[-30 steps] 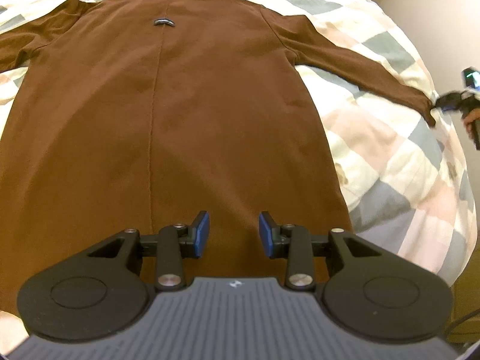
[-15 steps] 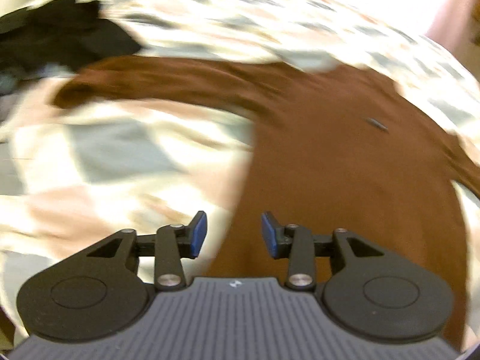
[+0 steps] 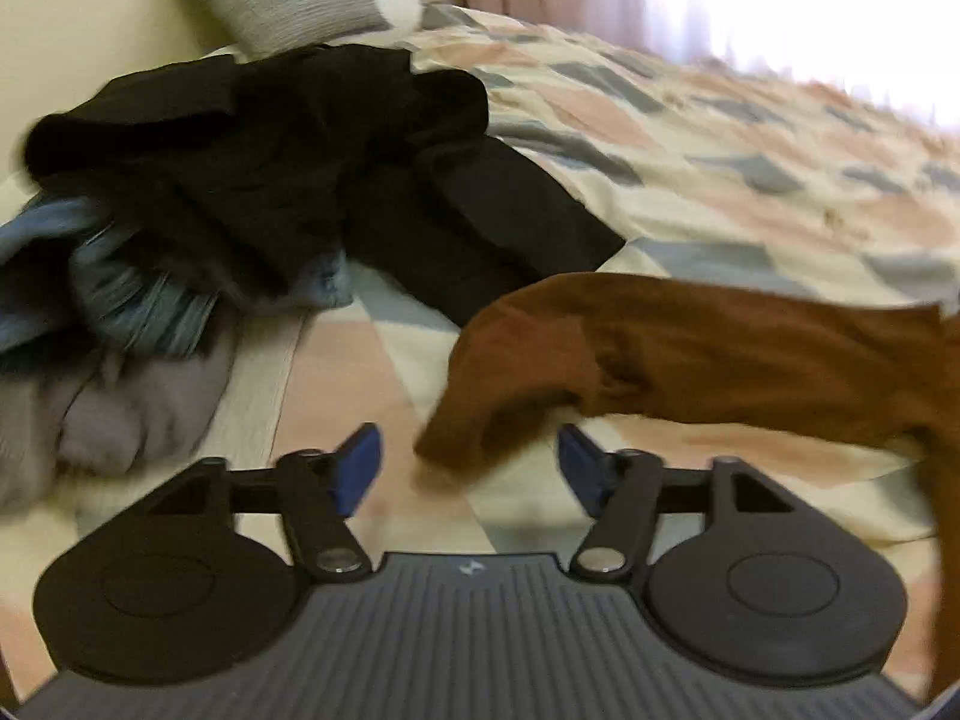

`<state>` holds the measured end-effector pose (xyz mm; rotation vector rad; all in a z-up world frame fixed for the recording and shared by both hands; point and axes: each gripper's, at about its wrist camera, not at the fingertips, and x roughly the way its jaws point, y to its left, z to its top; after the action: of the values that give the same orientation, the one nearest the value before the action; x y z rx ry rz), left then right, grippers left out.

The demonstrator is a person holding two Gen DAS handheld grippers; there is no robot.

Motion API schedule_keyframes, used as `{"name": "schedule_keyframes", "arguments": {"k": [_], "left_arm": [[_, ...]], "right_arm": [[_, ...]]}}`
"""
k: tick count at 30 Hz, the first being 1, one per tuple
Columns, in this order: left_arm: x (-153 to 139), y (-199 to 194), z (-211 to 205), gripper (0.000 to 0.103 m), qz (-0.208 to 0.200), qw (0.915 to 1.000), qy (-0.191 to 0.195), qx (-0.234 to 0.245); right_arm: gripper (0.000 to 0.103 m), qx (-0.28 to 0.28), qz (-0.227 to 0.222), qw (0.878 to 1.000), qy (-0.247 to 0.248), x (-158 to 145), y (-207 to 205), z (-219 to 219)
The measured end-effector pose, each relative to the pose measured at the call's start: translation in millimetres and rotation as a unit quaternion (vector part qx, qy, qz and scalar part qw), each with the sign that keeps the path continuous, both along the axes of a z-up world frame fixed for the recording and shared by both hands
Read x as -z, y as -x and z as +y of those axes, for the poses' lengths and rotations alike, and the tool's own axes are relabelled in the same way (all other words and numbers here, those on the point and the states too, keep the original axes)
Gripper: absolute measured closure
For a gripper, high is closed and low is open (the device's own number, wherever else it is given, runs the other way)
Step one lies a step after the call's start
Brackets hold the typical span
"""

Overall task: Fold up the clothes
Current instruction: 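Smooth the shirt body and sleeves flat with both open tools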

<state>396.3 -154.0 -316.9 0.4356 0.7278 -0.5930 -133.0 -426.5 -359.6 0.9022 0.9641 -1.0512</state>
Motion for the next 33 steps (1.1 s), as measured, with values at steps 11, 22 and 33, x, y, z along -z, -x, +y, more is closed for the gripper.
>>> {"name": "schedule_keyframes", "arguments": {"k": [11,22,33], "left_arm": [[3,19,-13,0.095,-0.422,0.8443,-0.235,0.232],[104,-1,40,0.073,-0.363,0.7601,-0.447,0.301],[-8,108,10,0.069,0.138,0.9747,-0.066,0.164]], "right_arm": [[0.024,0.023,0.018,1.000,-0.001,-2,-63,11],[0.024,0.025,0.016,1.000,-0.006,-1,-73,13],[0.033,0.000,0.001,1.000,-0.001,-7,-35,45]]}}
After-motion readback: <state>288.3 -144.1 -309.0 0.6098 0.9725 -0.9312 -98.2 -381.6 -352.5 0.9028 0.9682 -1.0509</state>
